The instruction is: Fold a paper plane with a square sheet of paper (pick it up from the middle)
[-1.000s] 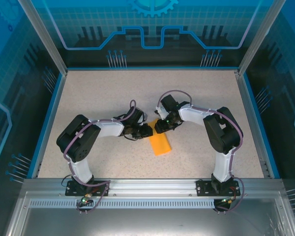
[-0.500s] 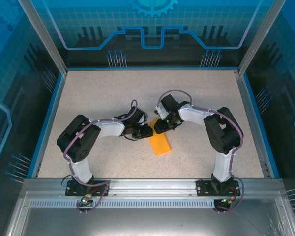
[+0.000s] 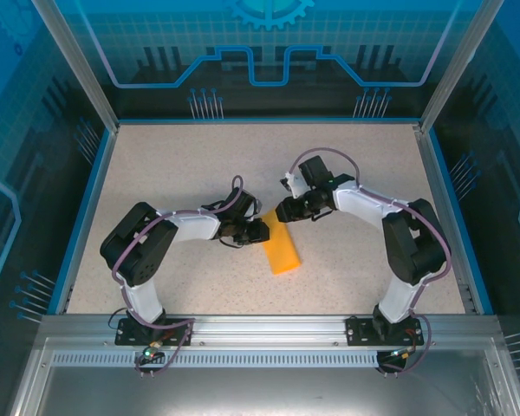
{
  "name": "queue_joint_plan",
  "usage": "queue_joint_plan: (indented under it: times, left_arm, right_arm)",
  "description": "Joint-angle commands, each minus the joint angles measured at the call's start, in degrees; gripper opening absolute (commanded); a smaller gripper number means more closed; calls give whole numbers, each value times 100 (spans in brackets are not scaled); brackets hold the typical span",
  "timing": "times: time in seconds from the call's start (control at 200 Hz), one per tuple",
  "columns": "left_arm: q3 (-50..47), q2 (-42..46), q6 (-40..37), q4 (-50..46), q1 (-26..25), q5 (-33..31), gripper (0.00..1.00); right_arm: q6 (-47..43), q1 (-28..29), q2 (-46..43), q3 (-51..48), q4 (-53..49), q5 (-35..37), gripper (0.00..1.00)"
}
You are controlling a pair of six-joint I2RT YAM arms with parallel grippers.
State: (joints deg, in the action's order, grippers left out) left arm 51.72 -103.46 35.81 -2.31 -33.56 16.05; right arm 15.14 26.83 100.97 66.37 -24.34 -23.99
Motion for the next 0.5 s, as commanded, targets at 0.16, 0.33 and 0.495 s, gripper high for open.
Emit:
queue_joint_plan:
  times: [0.16, 0.33, 0.495]
  left_arm:
    - [-44, -196, -206, -642, -33, -402, 22]
    - [-22, -210, -213, -673, -28, -414, 22]
    - [-46, -200, -227, -692, -32, -447, 22]
  right_arm:
    - [200, -116, 563, -28, 305, -850, 19]
    - [99, -151, 870, 94, 277, -874, 17]
    - [-43, -222, 1051, 149, 183, -742, 16]
